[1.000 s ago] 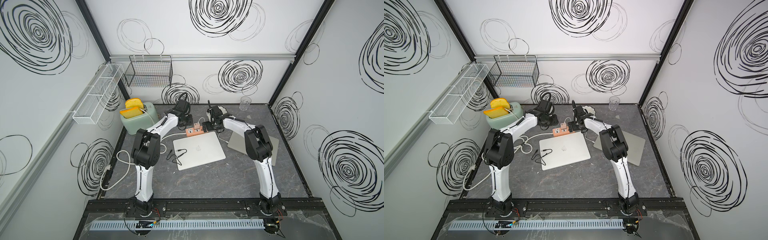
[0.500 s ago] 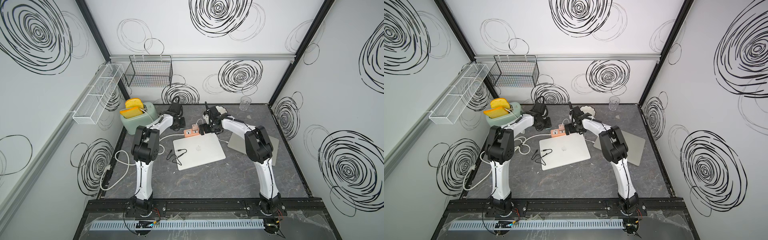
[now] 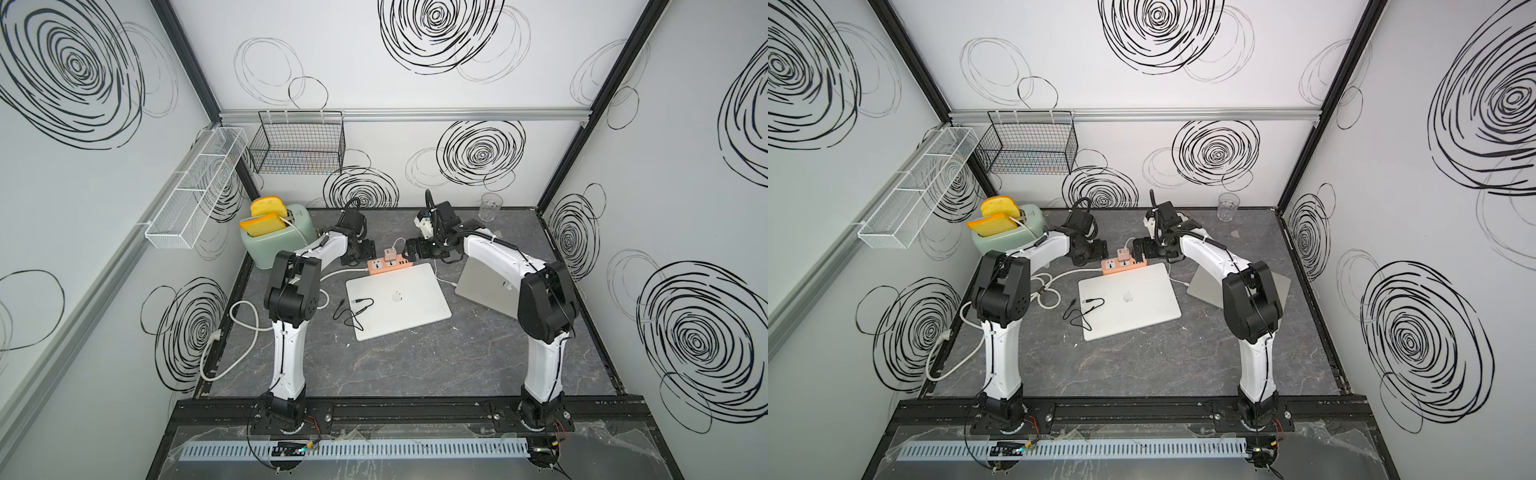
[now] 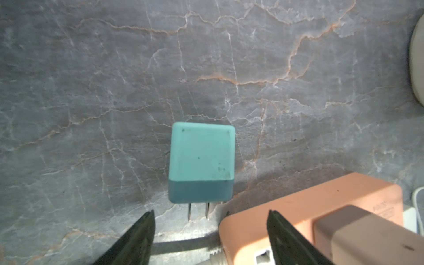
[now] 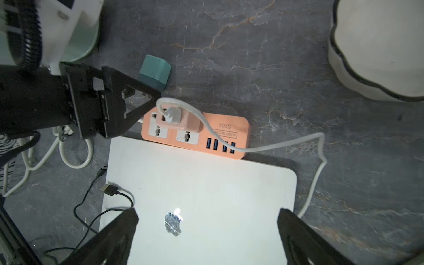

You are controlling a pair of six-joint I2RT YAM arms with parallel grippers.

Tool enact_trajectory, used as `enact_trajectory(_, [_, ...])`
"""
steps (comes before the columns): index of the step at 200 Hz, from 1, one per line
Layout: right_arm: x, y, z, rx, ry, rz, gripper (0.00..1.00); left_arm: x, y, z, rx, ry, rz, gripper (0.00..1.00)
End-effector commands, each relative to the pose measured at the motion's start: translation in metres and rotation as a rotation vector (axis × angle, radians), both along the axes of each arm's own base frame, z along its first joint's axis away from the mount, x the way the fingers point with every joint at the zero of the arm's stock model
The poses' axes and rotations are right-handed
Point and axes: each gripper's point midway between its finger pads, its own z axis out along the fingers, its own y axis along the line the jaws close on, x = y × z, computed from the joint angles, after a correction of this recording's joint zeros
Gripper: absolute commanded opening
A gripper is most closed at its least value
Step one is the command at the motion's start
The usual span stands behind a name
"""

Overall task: Unplug the laptop charger
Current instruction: Place the plug at the center of the board, then remove the charging cable from the laptop.

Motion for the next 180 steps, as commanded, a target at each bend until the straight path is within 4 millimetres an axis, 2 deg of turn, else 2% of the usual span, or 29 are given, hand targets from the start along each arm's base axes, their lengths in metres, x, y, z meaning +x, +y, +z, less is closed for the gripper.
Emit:
enact_trajectory(1, [-0.002,-0.032,0.018,0.065,0.024,-0.080,0.99,0.003,0.001,0.030,-0.017,-0.066,-0.006,0.85])
enact_trajectory(23, [-0.007,-0.070,0.019,0.071,0.042,-0.158,0.99,-0.002,0.003,0.057,-0.018,-0.112,-0.012,0.85])
enact_trajectory(55, [-0.030,-0.131,-0.003,0.040,0.098,-0.285,0.99,-0.024,0.012,0.117,0.029,-0.239,-0.014,0.84])
enact_trajectory(74, [-0.045,-0.159,-0.017,0.054,0.146,-0.358,0.99,-0.050,-0.006,0.128,-0.033,-0.233,-0.066,0.84])
enact_trajectory(92, [-0.057,-0.179,-0.031,0.103,0.194,-0.430,0.99,-0.084,-0.044,0.133,-0.114,-0.213,-0.152,0.84])
enact_trajectory(111, [-0.063,-0.196,-0.039,0.109,0.209,-0.475,0.99,-0.121,-0.102,0.135,-0.265,-0.174,-0.248,0.84])
enact_trajectory(128, [-0.062,-0.206,-0.040,0.085,0.201,-0.494,0.99,-0.145,-0.153,0.138,-0.389,-0.141,-0.322,0.84])
enact_trajectory(155, [-0.067,-0.218,-0.046,0.077,0.209,-0.526,0.99,-0.159,-0.222,0.143,-0.582,-0.087,-0.390,0.82])
enact_trajectory(180, [-0.074,-0.224,-0.050,0.085,0.209,-0.552,0.99,-0.163,-0.269,0.133,-0.614,-0.032,-0.455,0.79])
